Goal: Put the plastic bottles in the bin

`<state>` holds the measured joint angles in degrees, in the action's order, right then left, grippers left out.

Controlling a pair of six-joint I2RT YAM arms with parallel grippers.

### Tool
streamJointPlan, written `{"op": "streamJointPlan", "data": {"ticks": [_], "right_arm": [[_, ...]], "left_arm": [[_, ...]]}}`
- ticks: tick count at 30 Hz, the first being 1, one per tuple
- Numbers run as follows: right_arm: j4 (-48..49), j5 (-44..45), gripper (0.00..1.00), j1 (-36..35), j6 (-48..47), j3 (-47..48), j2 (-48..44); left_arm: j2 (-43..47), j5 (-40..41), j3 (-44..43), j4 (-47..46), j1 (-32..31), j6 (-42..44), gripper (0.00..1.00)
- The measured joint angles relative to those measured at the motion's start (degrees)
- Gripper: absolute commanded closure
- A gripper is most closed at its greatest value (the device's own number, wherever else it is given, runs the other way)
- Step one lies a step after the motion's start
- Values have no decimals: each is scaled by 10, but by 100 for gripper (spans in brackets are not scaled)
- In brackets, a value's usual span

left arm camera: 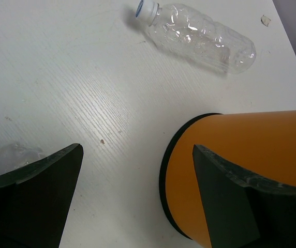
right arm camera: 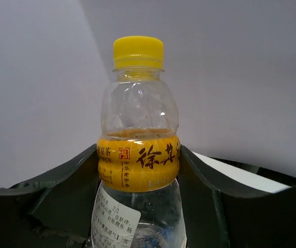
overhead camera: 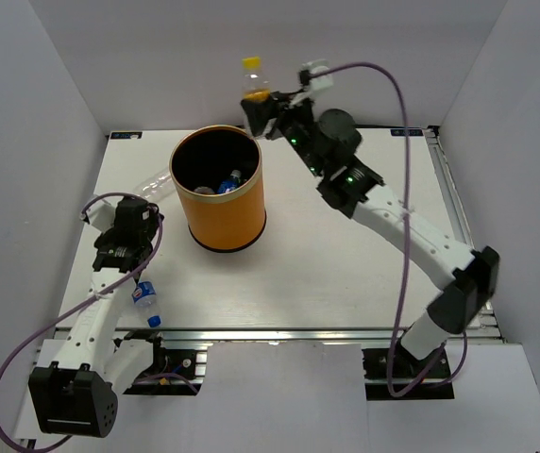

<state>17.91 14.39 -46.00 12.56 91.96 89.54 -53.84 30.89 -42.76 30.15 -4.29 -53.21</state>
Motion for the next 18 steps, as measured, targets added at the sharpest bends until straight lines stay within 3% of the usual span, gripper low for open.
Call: {"op": "streamJointPlan", "data": {"ticks": [2,3,5,8,13,18], "right_arm": [[-25,-48,73,-6,-25,56,56],[-42,-69,61,-10,-38,87,87],[-88,-100,49,-18,-57,149,147],[-165,-125,11,-30,-83,231,228],[-245,-125,11,-42,-105,227,246],[-231,-104,11,-39,-123,89,125]], "left_arm": [[-5,0,-5,0,0,2,2],[-9,0,-9,1,0,4,2],[-15,1,-14,0,0,10,2],[-30,0,-26,0,0,29,2],[-74,-18,-57,-27,6,92,2],[-133,-72,-101,-99,23,204,2]]}}
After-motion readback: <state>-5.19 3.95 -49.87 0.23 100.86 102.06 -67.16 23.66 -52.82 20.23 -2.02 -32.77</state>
